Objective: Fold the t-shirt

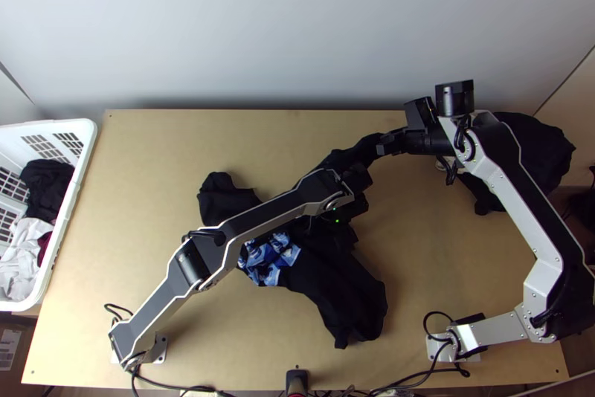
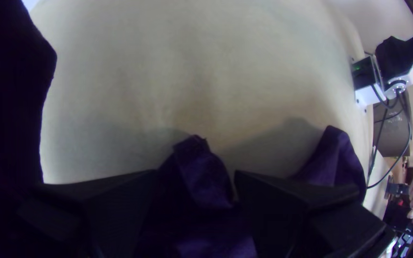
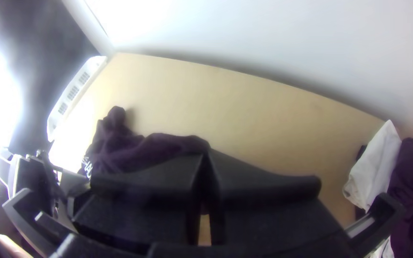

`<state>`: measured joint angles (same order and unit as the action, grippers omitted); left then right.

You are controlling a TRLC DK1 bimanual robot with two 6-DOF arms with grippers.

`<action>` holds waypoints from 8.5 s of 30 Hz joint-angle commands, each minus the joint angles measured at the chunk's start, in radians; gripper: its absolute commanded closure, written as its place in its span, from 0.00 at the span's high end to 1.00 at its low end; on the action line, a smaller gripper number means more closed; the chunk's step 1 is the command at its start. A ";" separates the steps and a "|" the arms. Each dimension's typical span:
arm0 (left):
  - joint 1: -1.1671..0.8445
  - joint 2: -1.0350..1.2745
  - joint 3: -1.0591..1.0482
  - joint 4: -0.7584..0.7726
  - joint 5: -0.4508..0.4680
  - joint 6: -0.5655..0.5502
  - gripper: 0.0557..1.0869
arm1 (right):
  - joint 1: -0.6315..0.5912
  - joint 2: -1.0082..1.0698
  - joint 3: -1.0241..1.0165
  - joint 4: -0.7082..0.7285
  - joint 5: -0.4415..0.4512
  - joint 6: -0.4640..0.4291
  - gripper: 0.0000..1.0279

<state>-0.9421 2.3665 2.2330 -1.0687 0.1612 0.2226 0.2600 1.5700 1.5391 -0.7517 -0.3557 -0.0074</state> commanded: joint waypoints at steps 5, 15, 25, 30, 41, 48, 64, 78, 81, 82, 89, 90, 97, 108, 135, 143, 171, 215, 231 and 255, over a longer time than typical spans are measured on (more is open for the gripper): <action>0.006 0.057 0.007 0.012 -0.022 0.008 0.58 | 0.002 0.007 0.010 -0.001 -0.005 0.001 0.03; 0.012 -0.076 0.062 0.041 0.052 -0.012 0.03 | -0.011 -0.011 0.019 -0.014 -0.006 0.001 0.03; 0.014 -0.286 0.062 0.044 0.060 -0.031 0.04 | -0.051 -0.031 0.105 -0.032 -0.005 0.001 0.03; 0.039 -0.441 0.062 0.035 0.063 -0.040 0.03 | -0.074 -0.036 0.217 -0.081 0.001 0.014 0.03; 0.152 -0.711 0.060 0.023 0.043 -0.085 0.03 | -0.077 -0.061 0.477 -0.233 0.110 0.018 0.03; 0.333 -0.842 0.060 0.039 0.034 -0.147 0.03 | -0.074 -0.117 0.573 -0.256 0.268 -0.002 0.03; 0.717 -1.010 0.060 0.098 0.034 -0.258 0.03 | -0.071 -0.283 0.635 -0.265 0.446 -0.089 0.03; 0.881 -1.188 0.016 0.216 0.034 -0.290 0.03 | -0.067 -0.438 0.644 -0.136 0.495 -0.172 0.03; 0.879 -1.219 0.019 0.254 0.034 -0.308 0.03 | -0.062 -0.444 0.679 -0.107 0.494 -0.186 0.03; 0.878 -1.228 0.019 0.257 0.034 -0.308 0.03 | -0.056 -0.447 0.688 -0.100 0.494 -0.187 0.03; 0.881 -1.276 0.020 0.269 0.034 -0.345 0.03 | -0.048 -0.492 0.711 -0.040 0.486 -0.206 0.03; 0.882 -1.282 0.024 0.273 0.034 -0.347 0.03 | -0.048 -0.499 0.711 -0.031 0.486 -0.206 0.03; 0.937 -1.322 0.028 0.354 0.032 -0.341 0.03 | -0.048 -0.541 0.722 0.045 0.485 -0.235 0.03; 0.930 -1.423 -0.007 0.216 0.129 -0.328 0.03 | -0.056 -0.614 0.734 -0.055 0.465 -0.235 0.03; 0.973 -1.524 -0.975 0.400 0.250 -0.370 0.03 | -0.031 -0.473 0.084 0.121 0.322 -0.046 0.03; 1.017 -1.331 -1.090 0.636 0.236 -0.362 0.03 | -0.028 -0.281 0.050 0.209 0.288 -0.040 0.03; 0.973 -0.440 -0.805 1.078 0.112 -0.292 0.03 | -0.139 0.463 0.357 0.405 0.253 -0.023 0.03; 0.916 -0.395 -1.001 1.509 -0.042 -0.186 0.03 | -0.113 0.553 0.127 0.815 0.273 -0.068 0.03; 0.887 -0.701 -1.253 1.492 -0.040 -0.209 0.03 | -0.067 0.167 -0.304 0.859 0.271 -0.019 0.03; 0.864 -1.064 -1.612 1.406 -0.042 -0.233 0.03 | -0.018 -0.258 -0.692 0.782 0.271 0.000 0.03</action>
<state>-0.0715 1.3762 0.6876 0.3653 0.1192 -0.0002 0.2321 1.4166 0.9398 0.0612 -0.0837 -0.0101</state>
